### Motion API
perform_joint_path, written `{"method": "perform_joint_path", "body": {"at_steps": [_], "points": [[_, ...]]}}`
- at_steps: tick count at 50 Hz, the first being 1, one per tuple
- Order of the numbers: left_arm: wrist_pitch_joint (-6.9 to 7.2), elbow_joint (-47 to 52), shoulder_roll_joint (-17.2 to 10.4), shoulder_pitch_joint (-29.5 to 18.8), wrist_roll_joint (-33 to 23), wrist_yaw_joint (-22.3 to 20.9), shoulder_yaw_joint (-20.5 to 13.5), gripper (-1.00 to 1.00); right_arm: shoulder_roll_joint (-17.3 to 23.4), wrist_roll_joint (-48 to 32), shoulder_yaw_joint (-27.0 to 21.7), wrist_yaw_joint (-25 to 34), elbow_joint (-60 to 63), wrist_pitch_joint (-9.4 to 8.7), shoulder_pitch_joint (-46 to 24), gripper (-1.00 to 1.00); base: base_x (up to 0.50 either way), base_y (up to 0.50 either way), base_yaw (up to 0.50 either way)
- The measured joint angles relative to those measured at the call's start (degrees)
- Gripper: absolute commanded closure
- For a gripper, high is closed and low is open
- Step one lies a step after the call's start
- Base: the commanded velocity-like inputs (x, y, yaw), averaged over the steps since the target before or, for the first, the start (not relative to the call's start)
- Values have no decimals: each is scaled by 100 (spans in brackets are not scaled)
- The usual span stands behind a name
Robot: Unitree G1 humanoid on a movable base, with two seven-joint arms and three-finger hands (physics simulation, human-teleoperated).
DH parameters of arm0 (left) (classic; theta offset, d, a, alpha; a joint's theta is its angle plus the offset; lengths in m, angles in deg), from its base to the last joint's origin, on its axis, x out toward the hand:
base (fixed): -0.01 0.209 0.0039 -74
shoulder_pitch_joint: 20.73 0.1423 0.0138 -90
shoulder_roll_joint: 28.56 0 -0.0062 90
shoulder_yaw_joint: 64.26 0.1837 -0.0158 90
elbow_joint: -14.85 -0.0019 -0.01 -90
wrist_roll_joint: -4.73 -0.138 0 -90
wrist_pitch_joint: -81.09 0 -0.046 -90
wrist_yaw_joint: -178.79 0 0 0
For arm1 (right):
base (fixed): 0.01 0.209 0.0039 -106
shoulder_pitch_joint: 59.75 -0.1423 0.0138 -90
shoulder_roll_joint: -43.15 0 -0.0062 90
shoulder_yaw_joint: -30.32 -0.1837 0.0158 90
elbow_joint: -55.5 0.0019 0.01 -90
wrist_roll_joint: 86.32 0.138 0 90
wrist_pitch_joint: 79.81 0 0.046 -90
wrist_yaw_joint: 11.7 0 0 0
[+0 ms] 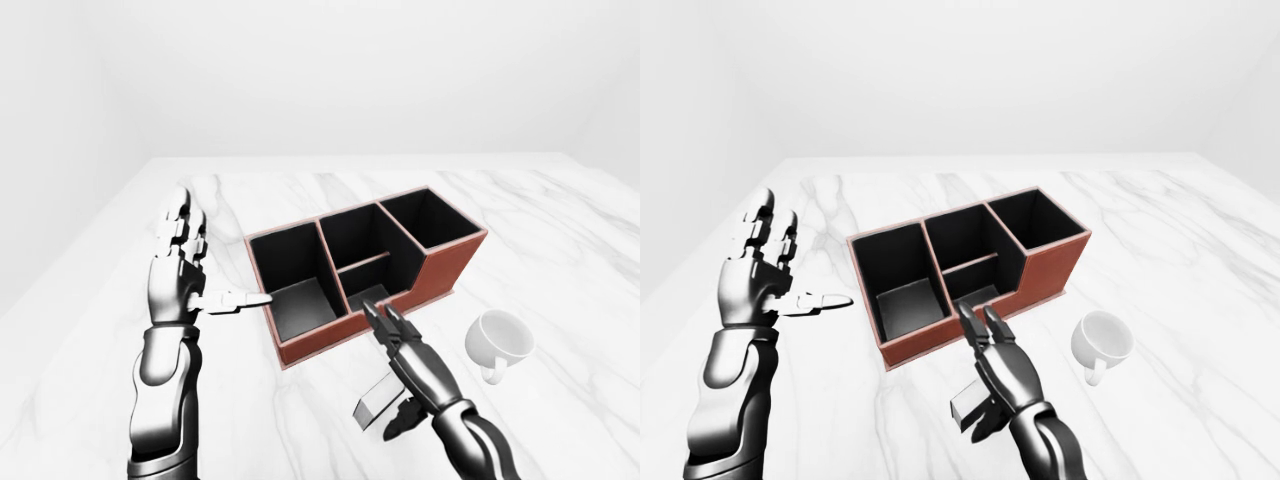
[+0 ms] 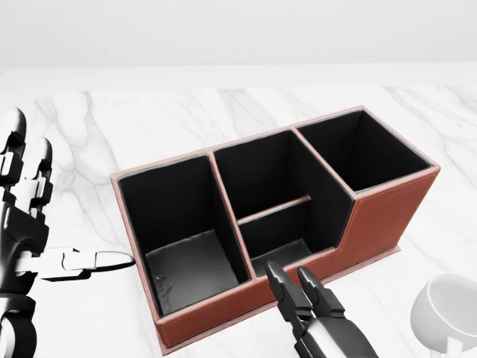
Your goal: Pick up the book and place it in the front compartment of the caddy.
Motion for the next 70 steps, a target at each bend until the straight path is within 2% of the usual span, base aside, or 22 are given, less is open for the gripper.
{"method": "perform_joint_path", "body": {"at_steps": [70], "points": [[0, 31, 7, 11, -13, -6, 6, -96, 30, -117, 99, -229, -382, 0, -27, -100, 0, 0, 0]]}}
